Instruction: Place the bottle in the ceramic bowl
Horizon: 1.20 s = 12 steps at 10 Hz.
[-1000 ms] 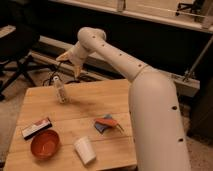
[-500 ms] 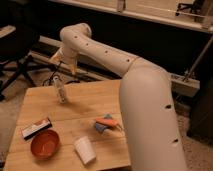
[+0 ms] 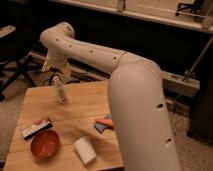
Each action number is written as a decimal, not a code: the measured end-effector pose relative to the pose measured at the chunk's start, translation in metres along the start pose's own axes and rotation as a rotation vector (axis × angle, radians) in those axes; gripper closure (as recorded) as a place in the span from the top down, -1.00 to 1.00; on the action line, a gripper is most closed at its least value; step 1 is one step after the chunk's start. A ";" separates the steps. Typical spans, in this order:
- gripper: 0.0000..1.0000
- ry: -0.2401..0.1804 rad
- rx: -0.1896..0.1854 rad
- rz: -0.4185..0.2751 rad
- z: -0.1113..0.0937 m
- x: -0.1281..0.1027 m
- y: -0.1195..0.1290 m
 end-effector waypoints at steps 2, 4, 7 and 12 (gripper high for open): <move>0.60 -0.017 -0.015 -0.018 -0.005 0.001 -0.013; 0.60 -0.016 -0.027 -0.013 0.001 0.009 -0.019; 0.60 -0.024 -0.063 -0.011 0.019 0.014 -0.023; 0.60 -0.076 -0.122 0.007 0.050 0.010 -0.012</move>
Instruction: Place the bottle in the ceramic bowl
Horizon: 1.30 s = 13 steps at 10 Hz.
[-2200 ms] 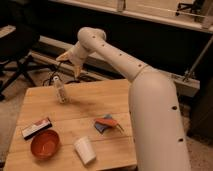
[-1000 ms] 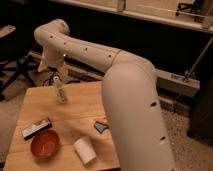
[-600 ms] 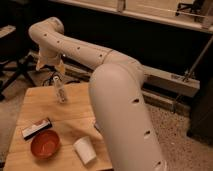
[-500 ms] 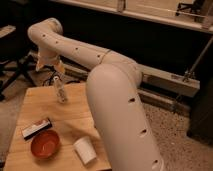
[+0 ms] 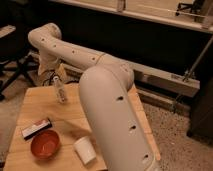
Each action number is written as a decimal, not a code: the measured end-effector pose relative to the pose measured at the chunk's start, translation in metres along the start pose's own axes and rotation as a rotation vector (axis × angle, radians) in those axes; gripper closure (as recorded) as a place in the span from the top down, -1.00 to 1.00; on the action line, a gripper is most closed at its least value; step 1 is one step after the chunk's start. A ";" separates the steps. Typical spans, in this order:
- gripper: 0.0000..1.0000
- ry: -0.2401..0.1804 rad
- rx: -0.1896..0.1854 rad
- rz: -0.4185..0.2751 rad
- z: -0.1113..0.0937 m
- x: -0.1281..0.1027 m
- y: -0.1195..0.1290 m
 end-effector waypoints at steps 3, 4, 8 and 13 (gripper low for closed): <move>0.60 -0.025 -0.016 0.015 0.011 0.003 0.002; 0.60 -0.031 -0.020 0.021 0.014 0.003 0.004; 0.34 -0.052 -0.041 0.035 0.025 0.006 0.012; -0.34 -0.057 -0.045 0.033 0.026 0.007 0.014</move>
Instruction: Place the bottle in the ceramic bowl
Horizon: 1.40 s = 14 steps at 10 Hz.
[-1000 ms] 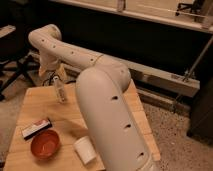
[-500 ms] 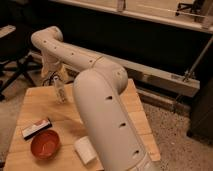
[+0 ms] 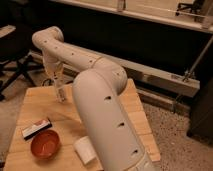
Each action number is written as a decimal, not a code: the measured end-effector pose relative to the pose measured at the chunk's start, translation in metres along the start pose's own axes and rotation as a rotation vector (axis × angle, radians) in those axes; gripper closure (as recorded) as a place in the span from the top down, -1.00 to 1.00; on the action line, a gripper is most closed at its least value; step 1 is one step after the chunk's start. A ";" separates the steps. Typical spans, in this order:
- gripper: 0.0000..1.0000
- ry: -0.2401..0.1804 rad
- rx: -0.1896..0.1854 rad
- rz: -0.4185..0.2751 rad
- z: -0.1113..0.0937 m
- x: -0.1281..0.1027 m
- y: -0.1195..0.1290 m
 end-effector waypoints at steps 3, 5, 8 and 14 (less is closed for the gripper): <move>-0.34 -0.005 -0.005 -0.012 0.000 -0.003 -0.001; -0.34 -0.001 0.004 -0.012 -0.007 -0.002 -0.002; -0.34 0.019 0.062 0.012 -0.049 0.004 0.011; -0.34 -0.020 0.134 -0.195 -0.134 -0.087 0.047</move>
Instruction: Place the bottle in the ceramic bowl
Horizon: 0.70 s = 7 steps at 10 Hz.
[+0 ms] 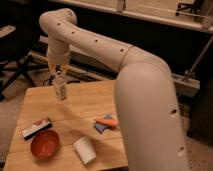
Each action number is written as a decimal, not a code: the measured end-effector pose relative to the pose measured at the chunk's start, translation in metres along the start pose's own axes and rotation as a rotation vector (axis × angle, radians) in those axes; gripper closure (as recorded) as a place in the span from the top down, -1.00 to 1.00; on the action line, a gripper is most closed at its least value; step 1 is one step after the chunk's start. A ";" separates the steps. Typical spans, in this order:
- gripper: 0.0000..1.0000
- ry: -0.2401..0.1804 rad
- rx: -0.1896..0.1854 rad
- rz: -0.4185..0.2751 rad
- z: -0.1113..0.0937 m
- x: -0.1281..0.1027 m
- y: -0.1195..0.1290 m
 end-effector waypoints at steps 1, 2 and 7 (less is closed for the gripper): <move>-0.34 -0.011 0.006 -0.034 -0.006 -0.018 -0.001; -0.34 -0.029 0.012 -0.086 -0.013 -0.046 0.000; -0.34 -0.097 0.068 -0.354 -0.036 -0.161 -0.026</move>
